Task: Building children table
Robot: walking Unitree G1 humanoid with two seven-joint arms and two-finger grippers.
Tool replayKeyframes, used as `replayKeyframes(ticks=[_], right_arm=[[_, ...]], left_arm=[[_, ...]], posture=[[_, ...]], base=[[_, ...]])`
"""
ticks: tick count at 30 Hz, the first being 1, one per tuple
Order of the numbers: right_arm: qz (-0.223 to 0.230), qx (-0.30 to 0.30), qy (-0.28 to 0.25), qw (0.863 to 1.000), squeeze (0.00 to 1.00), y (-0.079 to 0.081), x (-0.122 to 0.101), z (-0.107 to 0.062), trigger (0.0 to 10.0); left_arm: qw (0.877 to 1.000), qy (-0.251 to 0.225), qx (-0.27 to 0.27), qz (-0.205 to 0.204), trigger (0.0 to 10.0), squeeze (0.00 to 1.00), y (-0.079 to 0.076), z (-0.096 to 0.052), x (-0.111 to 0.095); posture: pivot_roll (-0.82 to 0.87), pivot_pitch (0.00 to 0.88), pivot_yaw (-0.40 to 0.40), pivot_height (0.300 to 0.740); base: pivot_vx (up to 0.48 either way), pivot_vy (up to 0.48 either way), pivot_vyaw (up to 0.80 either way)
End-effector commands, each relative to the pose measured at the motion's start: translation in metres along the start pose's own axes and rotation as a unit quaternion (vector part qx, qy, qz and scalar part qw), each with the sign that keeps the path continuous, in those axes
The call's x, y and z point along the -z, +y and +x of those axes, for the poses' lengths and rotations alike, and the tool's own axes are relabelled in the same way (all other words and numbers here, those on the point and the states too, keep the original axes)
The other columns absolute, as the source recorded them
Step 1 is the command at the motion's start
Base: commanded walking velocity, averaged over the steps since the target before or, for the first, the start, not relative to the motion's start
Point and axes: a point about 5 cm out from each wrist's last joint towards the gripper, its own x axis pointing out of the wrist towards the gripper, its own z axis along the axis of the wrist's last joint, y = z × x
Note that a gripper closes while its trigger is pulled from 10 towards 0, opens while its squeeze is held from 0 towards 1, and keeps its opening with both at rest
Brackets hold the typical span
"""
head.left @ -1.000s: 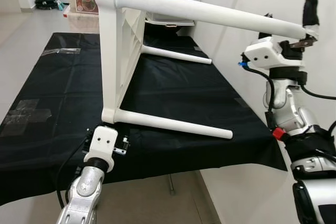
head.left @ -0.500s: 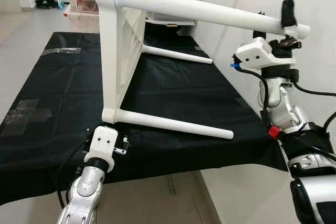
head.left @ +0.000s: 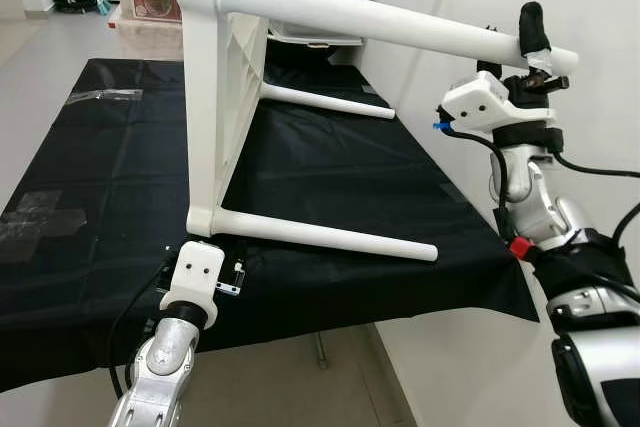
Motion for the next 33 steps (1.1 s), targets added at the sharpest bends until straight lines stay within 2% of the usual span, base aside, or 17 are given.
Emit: replayKeyframes(ticks=[1,3,7,9,14,20,25,26,31,33], right_arm=[[0.033,0.037,-0.046,0.998,0.0,-0.013,-0.017,0.017,0.0],[0.029,0.037,-0.056,0.997,0.0,-0.016,-0.019,0.021,0.0],[-0.003,0.043,-0.09,0.995,0.0,-0.035,-0.025,0.047,0.0],[-0.011,0.042,-0.1,0.994,0.0,-0.039,-0.028,0.053,0.0],[-0.017,0.038,-0.108,0.993,0.0,-0.04,-0.03,0.055,0.0],[-0.045,-0.006,-0.134,0.99,0.0,-0.031,-0.035,0.057,0.0],[-0.026,-0.005,-0.125,0.992,0.0,-0.028,-0.033,0.057,0.0],[-0.007,0.0,-0.112,0.994,0.0,-0.028,-0.032,0.057,0.0],[0.023,0.009,-0.099,0.995,0.0,-0.026,-0.032,0.057,0.0],[0.058,0.014,-0.086,0.995,0.0,-0.022,-0.037,0.058,0.0]], left_arm=[[1.0,-0.002,0.005,0.001,10.0,0.0,-0.004,0.001,0.0],[1.0,-0.002,0.005,0.002,10.0,0.0,-0.004,0.001,0.0],[1.0,-0.003,0.005,0.002,10.0,0.0,-0.004,0.002,0.0],[1.0,-0.003,0.003,0.001,10.0,0.0,-0.005,0.002,0.0],[1.0,-0.003,0.003,0.001,10.0,0.0,-0.006,0.002,0.0],[1.0,0.0,0.002,0.004,10.0,0.0,-0.004,0.0,0.001],[1.0,0.001,0.002,0.004,10.0,0.0,-0.005,0.0,0.001],[1.0,0.001,0.002,0.004,10.0,0.0,-0.005,0.0,0.001],[1.0,0.001,0.002,0.003,10.0,0.0,-0.006,0.0,0.001],[1.0,0.001,0.0,0.005,10.0,0.0,-0.004,0.0,0.001]], posture=[[0.08,0.0,-0.152,0.74],[0.08,0.0,-0.152,0.74],[0.08,0.0,-0.16,0.74],[0.08,0.0,-0.166,0.74],[0.08,0.0,-0.166,0.74],[0.09,0.0,-0.166,0.74],[0.08,0.0,-0.168,0.74],[0.08,0.0,-0.165,0.74],[0.09,0.0,-0.167,0.74],[0.1,0.0,-0.172,0.74]], base=[[0.0,0.0,0.0],[0.0,0.0,0.0],[0.0,0.0,0.0],[0.0,0.0,0.0],[0.0,0.0,0.0],[0.0,0.0,0.0],[0.0,0.0,0.0],[0.0,0.0,0.0],[0.0,0.0,0.0],[0.0,0.0,0.0]])
